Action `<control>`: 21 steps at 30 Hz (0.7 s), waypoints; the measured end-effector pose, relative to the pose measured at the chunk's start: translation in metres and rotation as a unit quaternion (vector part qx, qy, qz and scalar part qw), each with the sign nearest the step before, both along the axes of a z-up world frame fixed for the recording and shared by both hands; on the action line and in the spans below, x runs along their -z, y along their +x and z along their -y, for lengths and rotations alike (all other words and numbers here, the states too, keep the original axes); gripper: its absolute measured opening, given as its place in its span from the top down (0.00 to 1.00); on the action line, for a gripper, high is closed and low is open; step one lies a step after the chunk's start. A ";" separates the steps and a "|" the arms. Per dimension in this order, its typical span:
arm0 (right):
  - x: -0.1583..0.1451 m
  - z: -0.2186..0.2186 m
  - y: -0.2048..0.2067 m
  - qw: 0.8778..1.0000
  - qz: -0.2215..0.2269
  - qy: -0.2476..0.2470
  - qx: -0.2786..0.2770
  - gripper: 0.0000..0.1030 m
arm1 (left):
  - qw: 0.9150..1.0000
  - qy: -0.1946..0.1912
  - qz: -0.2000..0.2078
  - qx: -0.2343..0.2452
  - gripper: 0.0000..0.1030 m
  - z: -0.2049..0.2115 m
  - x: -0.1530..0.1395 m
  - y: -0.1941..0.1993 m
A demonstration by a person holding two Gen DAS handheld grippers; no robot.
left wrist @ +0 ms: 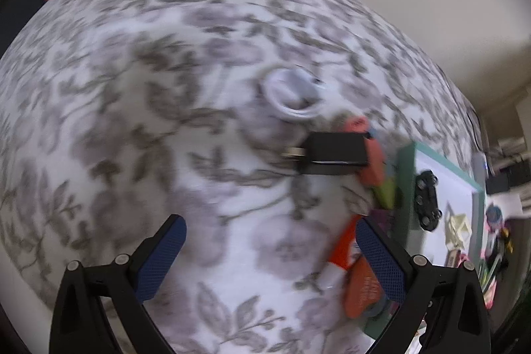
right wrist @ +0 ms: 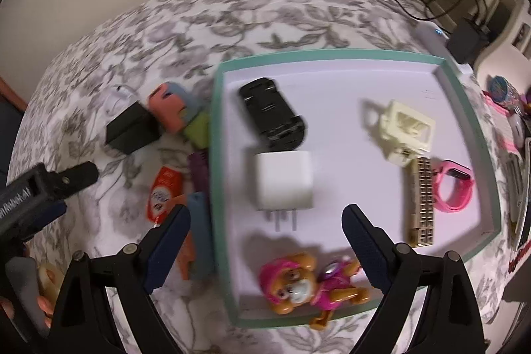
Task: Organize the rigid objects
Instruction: 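Move both tools back over the pile of objects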
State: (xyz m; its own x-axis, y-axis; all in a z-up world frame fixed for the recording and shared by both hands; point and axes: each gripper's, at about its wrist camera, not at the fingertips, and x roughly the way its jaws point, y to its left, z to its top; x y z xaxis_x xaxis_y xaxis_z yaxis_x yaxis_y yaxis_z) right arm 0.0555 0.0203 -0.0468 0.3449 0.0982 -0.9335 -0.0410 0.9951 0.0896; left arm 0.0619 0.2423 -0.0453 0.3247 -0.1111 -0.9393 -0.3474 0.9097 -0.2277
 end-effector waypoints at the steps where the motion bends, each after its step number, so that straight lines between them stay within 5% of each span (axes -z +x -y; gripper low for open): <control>1: -0.001 0.004 0.001 1.000 0.000 0.001 0.006 0.10 | 1.000 0.003 0.000 0.013 0.00 0.008 0.001 0.004; 10: -0.003 0.021 0.005 0.999 0.000 -0.007 0.033 0.10 | 0.995 0.043 -0.022 0.086 0.00 0.058 0.025 0.024; 21: -0.004 0.021 0.005 1.000 0.000 0.015 0.027 0.10 | 0.988 0.106 -0.053 0.100 0.00 0.061 0.029 0.017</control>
State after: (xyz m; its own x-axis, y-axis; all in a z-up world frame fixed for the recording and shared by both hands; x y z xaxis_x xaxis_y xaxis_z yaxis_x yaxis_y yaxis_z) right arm 0.0607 -0.0007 -0.0431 0.3507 0.1078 -0.9303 0.0127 0.9927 0.1198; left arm 0.0790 0.1811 -0.0742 0.2140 0.0400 -0.9760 -0.1686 0.9857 0.0035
